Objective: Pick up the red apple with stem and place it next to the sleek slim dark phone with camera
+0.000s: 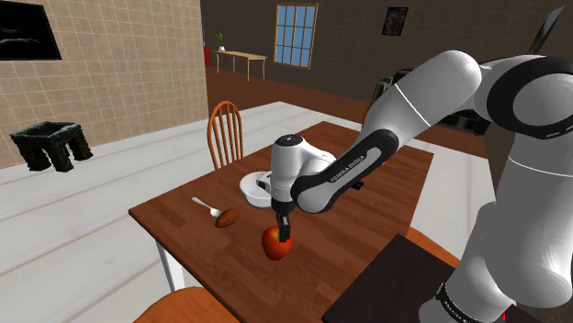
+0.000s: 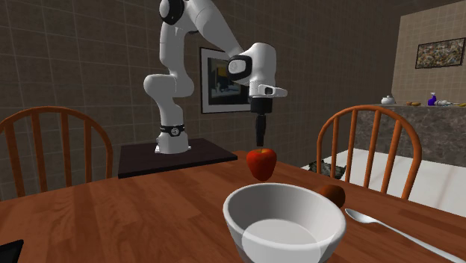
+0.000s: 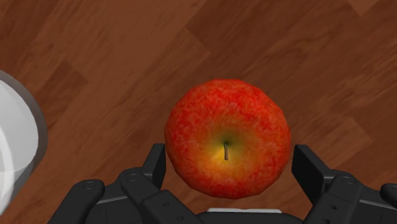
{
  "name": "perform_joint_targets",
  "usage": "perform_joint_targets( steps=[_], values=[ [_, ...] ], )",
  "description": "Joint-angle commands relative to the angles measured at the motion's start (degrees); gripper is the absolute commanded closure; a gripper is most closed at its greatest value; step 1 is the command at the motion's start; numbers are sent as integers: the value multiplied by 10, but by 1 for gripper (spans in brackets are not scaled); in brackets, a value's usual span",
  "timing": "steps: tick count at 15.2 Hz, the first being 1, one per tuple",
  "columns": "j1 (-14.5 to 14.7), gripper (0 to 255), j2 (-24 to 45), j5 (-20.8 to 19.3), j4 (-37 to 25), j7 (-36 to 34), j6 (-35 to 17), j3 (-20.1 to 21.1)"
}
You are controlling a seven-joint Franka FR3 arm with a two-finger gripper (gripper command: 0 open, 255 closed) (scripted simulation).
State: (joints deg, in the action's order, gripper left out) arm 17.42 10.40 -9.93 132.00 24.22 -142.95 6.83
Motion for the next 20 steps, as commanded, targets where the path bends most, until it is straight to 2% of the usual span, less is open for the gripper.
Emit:
perform_joint_targets(
  steps=[1, 2, 11, 20],
  values=[
    [0, 0, 0, 0, 0, 0, 0, 0],
    [0, 255, 0, 0, 0, 0, 0, 0],
    [0, 255, 0, 0, 0, 0, 0, 0],
    [-2, 255, -52, 21, -14, 18, 64, 5]
  ],
)
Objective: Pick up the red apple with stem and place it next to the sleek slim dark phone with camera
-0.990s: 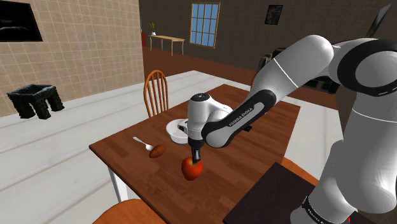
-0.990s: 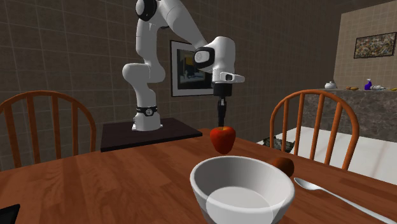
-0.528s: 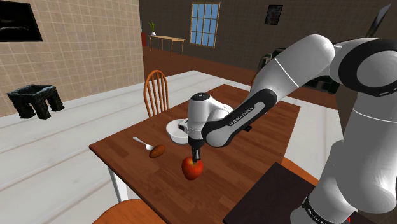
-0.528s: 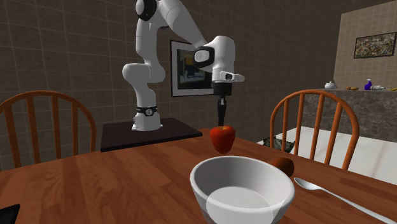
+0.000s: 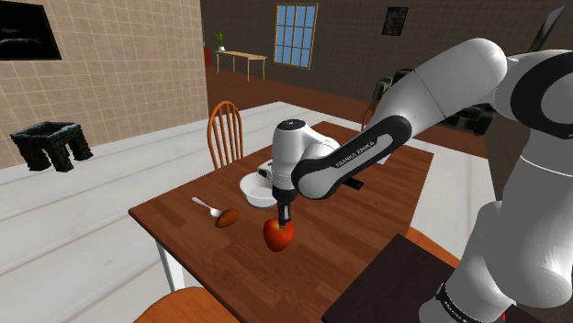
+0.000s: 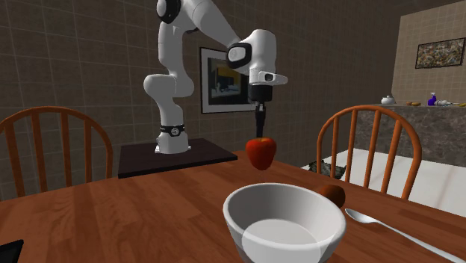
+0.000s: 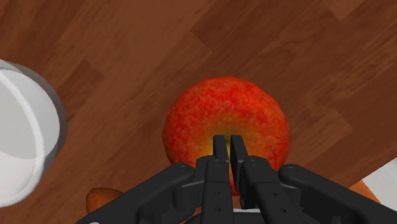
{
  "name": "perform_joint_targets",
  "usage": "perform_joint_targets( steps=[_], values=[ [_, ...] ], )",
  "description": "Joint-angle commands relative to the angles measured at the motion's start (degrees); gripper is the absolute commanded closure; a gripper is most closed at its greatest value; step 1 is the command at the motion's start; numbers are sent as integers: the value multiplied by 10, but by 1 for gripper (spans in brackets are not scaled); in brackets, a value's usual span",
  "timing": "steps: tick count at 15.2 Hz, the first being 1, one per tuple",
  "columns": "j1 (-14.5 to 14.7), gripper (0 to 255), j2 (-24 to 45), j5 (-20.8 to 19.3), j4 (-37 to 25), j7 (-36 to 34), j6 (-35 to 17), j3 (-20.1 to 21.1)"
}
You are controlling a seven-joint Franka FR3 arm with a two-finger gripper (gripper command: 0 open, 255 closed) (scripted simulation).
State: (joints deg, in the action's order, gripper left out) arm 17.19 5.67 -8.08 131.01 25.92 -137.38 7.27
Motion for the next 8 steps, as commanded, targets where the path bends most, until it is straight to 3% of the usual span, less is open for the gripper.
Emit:
perform_joint_targets(
  steps=[1, 8],
  values=[
    [0, 255, -10, 4, -6, 3, 16, 1],
    [0, 255, -44, 16, -25, 15, 68, 2]
  ],
)
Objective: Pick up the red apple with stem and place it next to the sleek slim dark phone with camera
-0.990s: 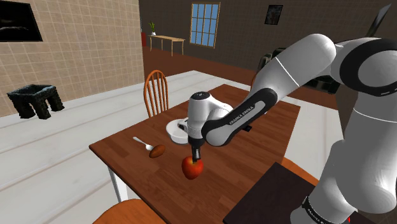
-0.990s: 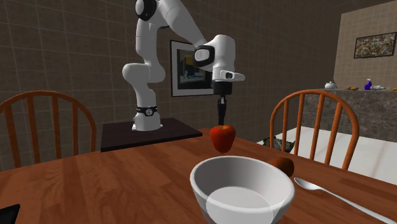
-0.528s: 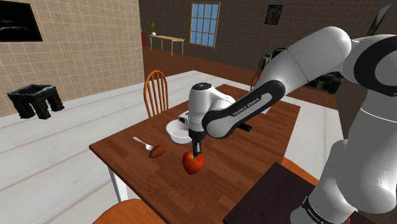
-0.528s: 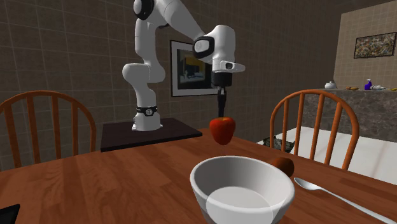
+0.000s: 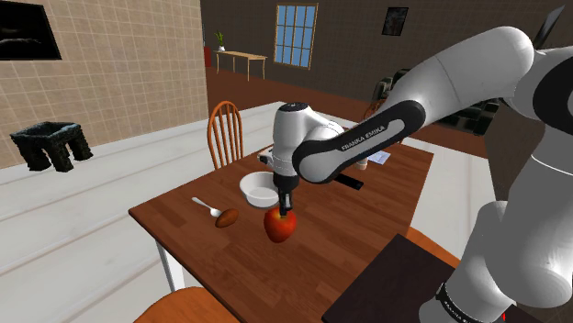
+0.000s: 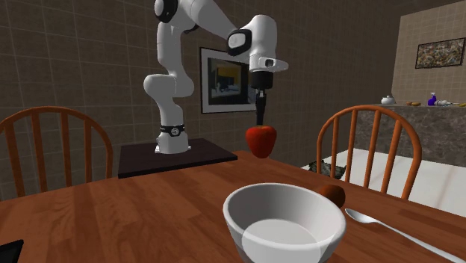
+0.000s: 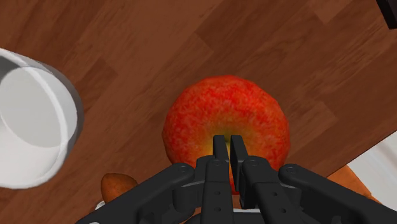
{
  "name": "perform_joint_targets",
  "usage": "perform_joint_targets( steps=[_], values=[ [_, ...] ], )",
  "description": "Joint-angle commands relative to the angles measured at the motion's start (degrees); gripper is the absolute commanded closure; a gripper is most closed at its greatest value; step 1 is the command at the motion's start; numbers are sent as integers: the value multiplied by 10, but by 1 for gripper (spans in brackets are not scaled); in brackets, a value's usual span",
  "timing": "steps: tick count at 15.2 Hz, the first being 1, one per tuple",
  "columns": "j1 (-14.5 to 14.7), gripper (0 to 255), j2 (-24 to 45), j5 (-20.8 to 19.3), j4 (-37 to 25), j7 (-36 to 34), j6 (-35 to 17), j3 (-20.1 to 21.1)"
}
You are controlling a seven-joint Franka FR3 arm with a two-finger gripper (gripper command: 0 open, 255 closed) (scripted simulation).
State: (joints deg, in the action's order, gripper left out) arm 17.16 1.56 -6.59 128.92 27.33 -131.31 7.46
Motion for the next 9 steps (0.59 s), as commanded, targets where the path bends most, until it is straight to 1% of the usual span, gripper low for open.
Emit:
perform_joint_targets(
  steps=[1, 9],
  values=[
    [0, 255, -7, 3, -7, 2, 15, 0],
    [1, 255, -38, 12, -37, 12, 75, 1]
  ],
)
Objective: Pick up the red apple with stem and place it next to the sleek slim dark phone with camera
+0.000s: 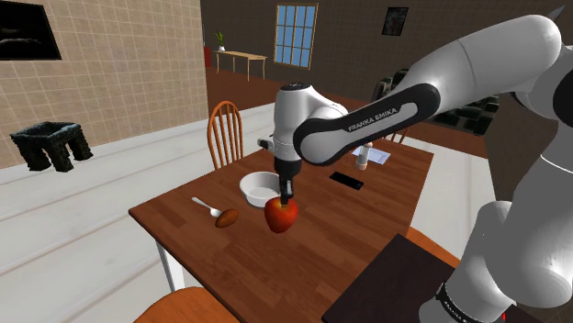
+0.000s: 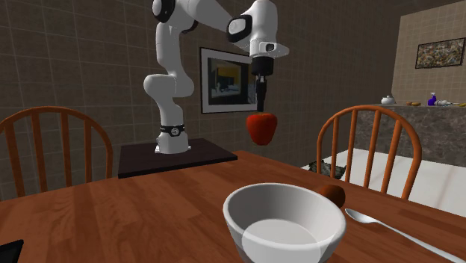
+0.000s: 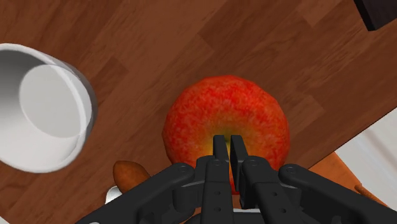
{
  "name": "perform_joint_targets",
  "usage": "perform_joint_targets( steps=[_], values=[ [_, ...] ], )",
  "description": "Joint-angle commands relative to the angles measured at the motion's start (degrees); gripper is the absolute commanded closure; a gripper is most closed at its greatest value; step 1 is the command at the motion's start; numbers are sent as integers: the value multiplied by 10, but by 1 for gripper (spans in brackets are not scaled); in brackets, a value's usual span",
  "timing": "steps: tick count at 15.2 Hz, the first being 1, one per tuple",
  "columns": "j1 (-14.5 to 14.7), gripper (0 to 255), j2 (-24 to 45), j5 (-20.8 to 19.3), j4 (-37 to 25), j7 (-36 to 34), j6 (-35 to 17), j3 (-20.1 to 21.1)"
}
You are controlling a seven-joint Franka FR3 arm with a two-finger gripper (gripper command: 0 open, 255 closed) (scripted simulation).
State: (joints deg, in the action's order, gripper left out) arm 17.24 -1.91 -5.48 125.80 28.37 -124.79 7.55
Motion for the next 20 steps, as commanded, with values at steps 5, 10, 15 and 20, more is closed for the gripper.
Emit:
perform_joint_targets(
  steps=[5, 10, 15, 20],
  values=[
    [0, 255, -19, 6, -29, 7, 47, 0],
    [0, 255, -31, 9, -54, 11, 84, -1],
    [-29, 255, -76, 10, -2, 79, 72, -39],
    [-59, 255, -109, 4, 33, 147, 64, -81]
  ],
)
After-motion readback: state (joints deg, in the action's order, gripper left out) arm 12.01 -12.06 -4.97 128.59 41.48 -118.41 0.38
